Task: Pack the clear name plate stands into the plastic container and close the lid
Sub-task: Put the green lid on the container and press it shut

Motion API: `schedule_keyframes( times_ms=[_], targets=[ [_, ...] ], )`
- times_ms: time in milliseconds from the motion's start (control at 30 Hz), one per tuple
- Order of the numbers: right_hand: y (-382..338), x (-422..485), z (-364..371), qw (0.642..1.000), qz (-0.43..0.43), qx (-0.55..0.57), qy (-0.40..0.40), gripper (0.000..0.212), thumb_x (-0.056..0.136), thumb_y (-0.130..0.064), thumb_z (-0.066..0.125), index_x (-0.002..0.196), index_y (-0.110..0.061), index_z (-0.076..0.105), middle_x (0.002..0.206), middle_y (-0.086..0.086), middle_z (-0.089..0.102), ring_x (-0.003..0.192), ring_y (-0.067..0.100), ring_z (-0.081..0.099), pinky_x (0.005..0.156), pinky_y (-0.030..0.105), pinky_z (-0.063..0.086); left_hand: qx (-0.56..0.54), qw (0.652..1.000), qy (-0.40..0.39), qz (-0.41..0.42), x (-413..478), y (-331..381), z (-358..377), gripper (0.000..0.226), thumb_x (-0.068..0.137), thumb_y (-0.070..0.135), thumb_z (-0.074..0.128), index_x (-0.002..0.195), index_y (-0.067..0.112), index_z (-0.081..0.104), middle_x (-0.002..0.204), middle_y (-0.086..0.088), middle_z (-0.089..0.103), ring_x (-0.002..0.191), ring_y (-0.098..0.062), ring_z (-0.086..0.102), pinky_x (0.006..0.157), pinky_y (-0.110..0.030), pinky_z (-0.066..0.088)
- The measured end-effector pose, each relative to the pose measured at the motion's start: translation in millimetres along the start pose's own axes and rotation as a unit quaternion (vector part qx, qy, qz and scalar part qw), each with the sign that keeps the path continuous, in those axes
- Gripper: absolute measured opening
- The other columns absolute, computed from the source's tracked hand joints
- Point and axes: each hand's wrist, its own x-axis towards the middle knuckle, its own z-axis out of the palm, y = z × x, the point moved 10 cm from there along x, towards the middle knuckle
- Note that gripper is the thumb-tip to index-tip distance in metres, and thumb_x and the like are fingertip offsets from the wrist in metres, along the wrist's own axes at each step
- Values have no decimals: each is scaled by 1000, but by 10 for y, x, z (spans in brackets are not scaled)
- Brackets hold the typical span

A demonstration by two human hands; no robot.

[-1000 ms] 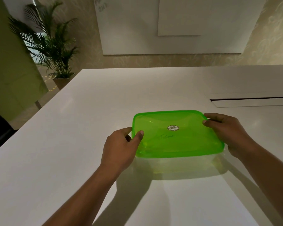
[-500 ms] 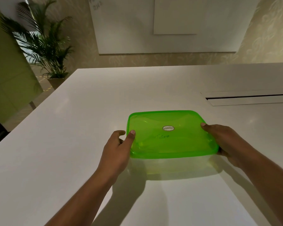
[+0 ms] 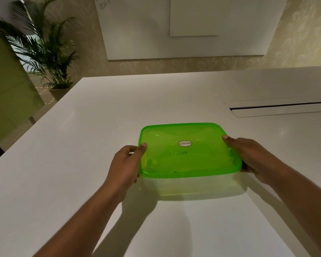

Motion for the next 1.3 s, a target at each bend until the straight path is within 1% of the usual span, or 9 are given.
schedule_keyframes(
  times_ms=[133,200,300,467,733,1000,1100,1200,1300],
  targets=[
    [-201,157,31,1000,16,13,4,55,83,-65,57,93,-12,67,94,13,71,86,30,68,69,34,55,3,998,-14,-55,312,77,39,60,92,57,52,104,0,65,100,-25,69,82,-38,69,77,-51,58],
    [-297,249,85,1000,22,17,-3,55,83,-66,55,90,-12,65,92,13,70,81,30,67,60,32,51,9,996,-37,-84,437,94,107,64,91,61,52,109,1,65,100,-24,69,84,-36,67,83,-48,56],
    [-318,366,183,998,39,31,-24,50,86,-64,54,93,-15,63,94,11,70,83,29,68,61,32,51,0,989,-81,-126,544,44,225,65,89,65,52,109,5,66,97,-20,66,86,-35,65,90,-48,53],
    [-280,457,233,998,37,46,-32,42,91,-53,56,95,-12,66,88,9,72,72,23,70,58,30,52,3,992,-84,-99,655,81,267,55,94,60,49,106,9,64,93,-17,56,83,-27,54,76,-38,46],
    [-313,484,241,998,31,39,-32,39,93,-49,56,90,-11,65,86,10,71,74,26,68,60,31,52,4,992,-84,-95,722,40,280,59,96,55,49,118,2,63,90,-16,54,81,-26,53,77,-38,49],
    [-336,463,233,998,14,51,-28,38,91,-47,59,86,-10,66,74,7,74,64,22,70,53,28,52,-40,989,-87,-112,711,-35,306,37,95,53,54,88,18,65,96,-15,63,84,-28,61,82,-41,55],
    [-317,425,216,998,10,61,-14,39,90,-48,61,88,-9,67,75,7,74,61,22,71,49,28,53,-30,992,-62,-108,701,-40,273,38,93,56,54,84,20,64,90,-12,66,73,-28,64,68,-36,57],
    [-321,379,204,998,2,64,-14,41,90,-47,59,99,-8,67,92,13,72,79,28,71,62,32,54,-34,991,-59,-119,643,-46,255,43,92,59,54,85,17,63,85,-10,67,70,-26,65,58,-31,55],
    [-271,244,110,999,-10,34,1,43,89,-52,59,99,-11,67,95,12,72,83,28,68,64,31,53,-3,993,-53,-101,524,-36,175,57,93,61,48,89,6,65,79,-13,64,69,-28,62,65,-34,53]
  ],
)
